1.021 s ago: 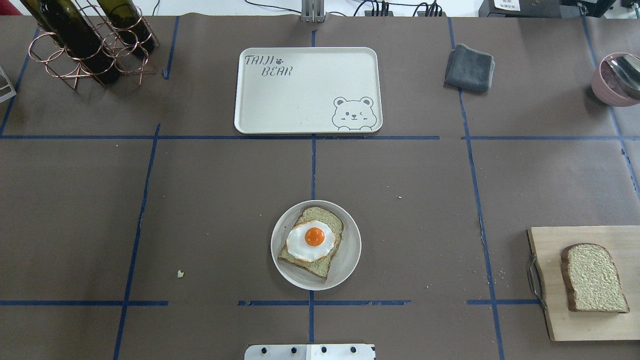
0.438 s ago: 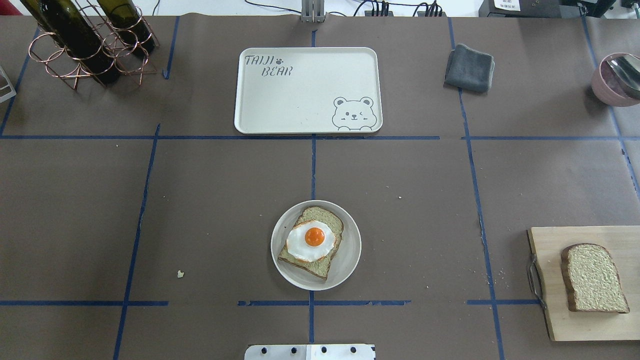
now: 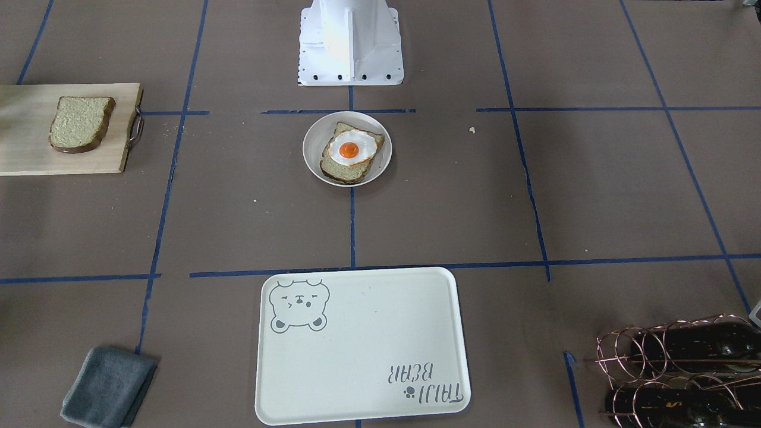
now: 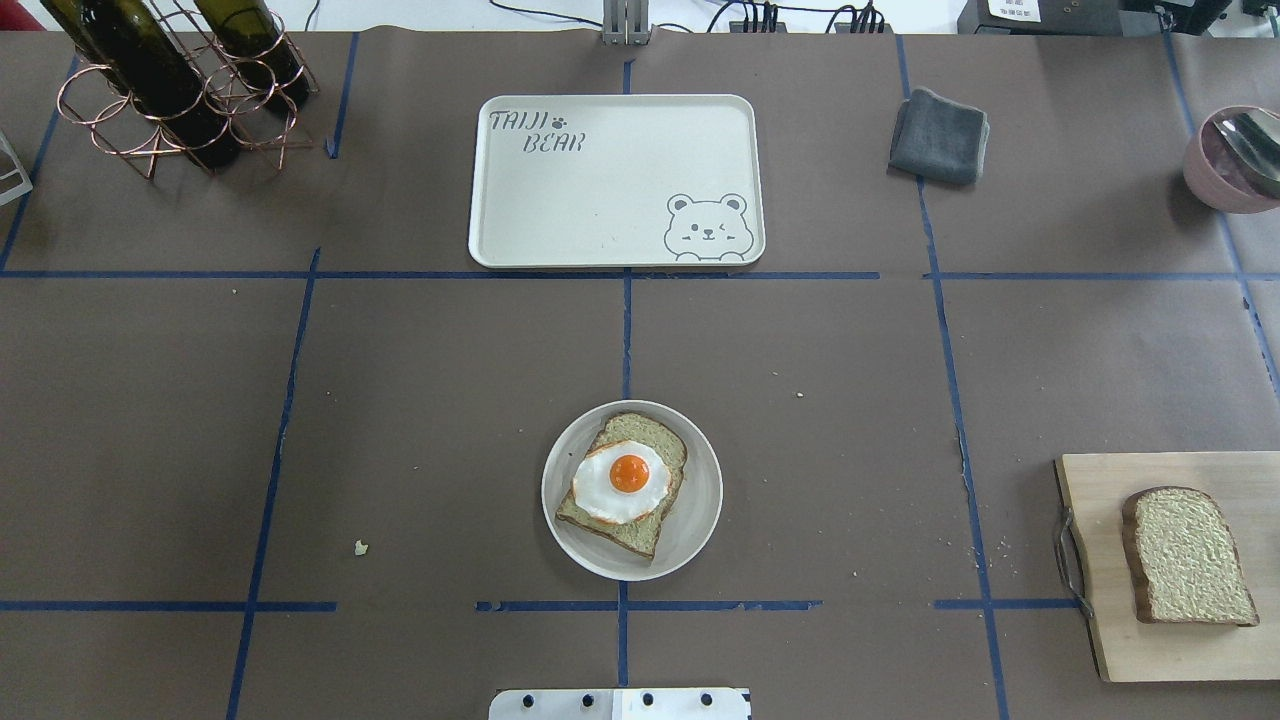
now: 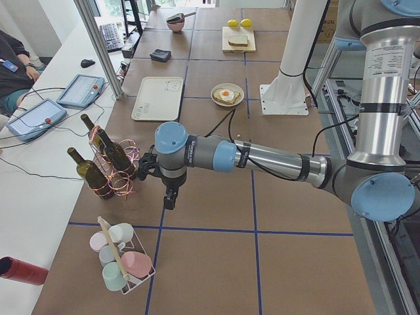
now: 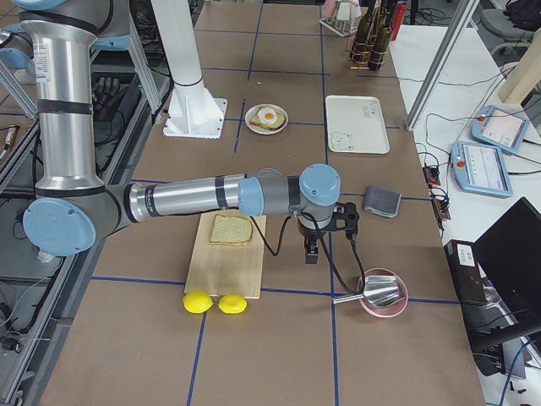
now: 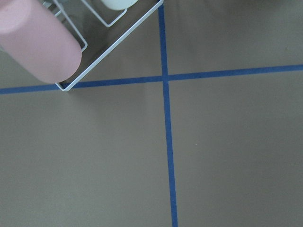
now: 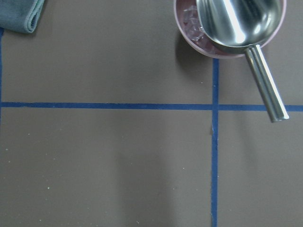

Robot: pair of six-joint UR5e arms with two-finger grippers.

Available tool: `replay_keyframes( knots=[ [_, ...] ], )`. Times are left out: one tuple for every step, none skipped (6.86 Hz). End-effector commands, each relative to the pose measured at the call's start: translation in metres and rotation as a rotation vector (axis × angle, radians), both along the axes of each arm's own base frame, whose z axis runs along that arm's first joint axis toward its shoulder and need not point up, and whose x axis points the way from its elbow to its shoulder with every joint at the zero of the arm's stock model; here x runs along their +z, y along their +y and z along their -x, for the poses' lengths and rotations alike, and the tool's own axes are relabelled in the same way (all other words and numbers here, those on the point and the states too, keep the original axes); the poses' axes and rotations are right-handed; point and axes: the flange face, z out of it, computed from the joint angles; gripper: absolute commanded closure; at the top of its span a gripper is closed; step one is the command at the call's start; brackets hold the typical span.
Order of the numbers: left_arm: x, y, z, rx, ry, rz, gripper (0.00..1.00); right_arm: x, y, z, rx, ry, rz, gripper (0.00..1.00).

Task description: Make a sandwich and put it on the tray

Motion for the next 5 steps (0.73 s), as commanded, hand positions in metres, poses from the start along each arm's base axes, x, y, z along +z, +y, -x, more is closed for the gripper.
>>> replay_keyframes(
  knots=[
    [-0.028, -0.019, -0.022, 0.004, 0.014, -0.042, 0.00, -0.014, -0.002, 0.028, -0.021, -0.028, 0.016, 0.00],
    [-0.050, -0.025, -0.056, -0.013, 0.043, -0.048, 0.00, -0.018, 0.000, 0.035, -0.026, -0.022, 0.020, 0.00],
    [-0.064, -0.023, -0.089, -0.012, 0.118, -0.032, 0.00, -0.021, 0.004, 0.042, -0.012, -0.023, 0.048, 0.00],
    [-0.073, -0.021, -0.118, -0.015, 0.160, -0.025, 0.00, -0.039, 0.020, 0.056, -0.013, -0.023, 0.025, 0.00],
    [-0.083, -0.018, -0.142, -0.037, 0.194, 0.014, 0.00, -0.044, 0.034, 0.075, 0.052, 0.021, 0.038, 0.00]
  ],
)
